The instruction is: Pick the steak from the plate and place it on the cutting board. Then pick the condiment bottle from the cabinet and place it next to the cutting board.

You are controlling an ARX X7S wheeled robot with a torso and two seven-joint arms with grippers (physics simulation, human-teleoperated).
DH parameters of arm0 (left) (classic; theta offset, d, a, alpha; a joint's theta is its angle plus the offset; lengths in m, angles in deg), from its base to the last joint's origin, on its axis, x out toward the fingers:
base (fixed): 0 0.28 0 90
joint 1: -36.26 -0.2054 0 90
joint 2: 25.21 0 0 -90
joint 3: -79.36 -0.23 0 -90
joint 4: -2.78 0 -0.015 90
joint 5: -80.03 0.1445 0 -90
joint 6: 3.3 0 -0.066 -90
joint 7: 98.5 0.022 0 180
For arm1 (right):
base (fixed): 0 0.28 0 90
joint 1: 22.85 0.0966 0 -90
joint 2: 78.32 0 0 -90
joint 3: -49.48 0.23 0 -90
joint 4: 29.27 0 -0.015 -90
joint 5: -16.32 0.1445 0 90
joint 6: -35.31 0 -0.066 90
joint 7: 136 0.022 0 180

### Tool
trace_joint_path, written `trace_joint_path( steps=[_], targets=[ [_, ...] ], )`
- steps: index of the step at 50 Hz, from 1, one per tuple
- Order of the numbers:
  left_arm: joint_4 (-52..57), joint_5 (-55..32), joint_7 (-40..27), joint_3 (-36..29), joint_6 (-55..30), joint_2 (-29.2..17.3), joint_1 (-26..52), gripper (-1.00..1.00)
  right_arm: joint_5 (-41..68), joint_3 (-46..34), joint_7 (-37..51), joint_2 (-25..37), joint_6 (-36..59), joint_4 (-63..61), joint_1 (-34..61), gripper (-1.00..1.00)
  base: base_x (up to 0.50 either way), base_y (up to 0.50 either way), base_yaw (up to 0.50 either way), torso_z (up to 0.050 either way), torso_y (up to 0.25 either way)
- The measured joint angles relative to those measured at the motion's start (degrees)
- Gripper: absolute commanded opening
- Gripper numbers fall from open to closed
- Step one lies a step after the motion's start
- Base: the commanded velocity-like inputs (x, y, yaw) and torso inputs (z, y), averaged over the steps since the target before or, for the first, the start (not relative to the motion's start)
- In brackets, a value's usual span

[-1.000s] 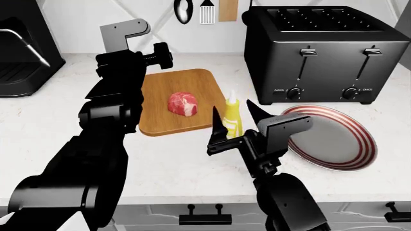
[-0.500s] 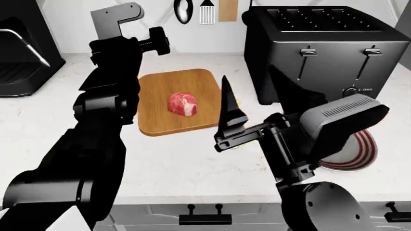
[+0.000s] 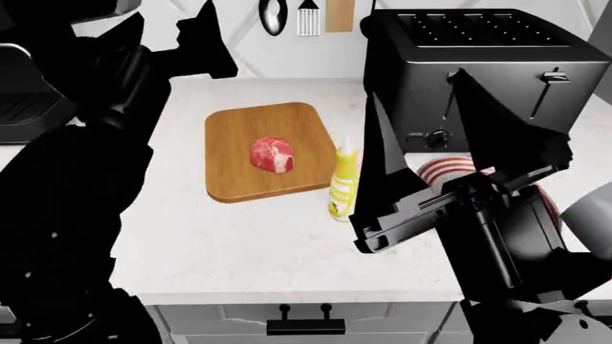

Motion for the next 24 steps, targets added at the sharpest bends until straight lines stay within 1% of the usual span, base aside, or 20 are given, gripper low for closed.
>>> trace_joint_path(
  steps=[3,7,17,21,24],
  targets=[
    [6.8,-2.0,0.1,1.4,-2.3,-0.3,-3.6,1.0,0.3,0.4,-0.3,0.3,-0.6,-0.1,-0.4,1.0,0.0,0.0,0.0,0.0,0.0],
    [13.9,-4.0,1.0,3.1,-2.5,-0.5,-9.0,1.0,0.5,1.0,-0.5,0.7,-1.2,-0.3,-1.2,1.0,0.0,0.0,0.0,0.0,0.0],
    [25.6,-7.9,4.0,7.7,4.0,0.5,-21.2,1.0,0.9,3.2,0.0,2.3,-3.0,-2.4,-6.2,1.0,0.0,0.0,0.0,0.0,0.0],
    [29.3,-12.1,3.6,10.7,5.7,0.7,-24.2,1.0,1.0,3.8,0.7,3.1,-3.0,-4.0,-7.9,1.0,0.0,0.0,0.0,0.0,0.0],
    [31.5,-16.2,2.2,12.5,7.6,-0.2,-26.1,1.0,1.4,4.4,1.4,3.8,-3.0,-5.4,-9.1,1.0,0.0,0.0,0.0,0.0,0.0]
  ],
)
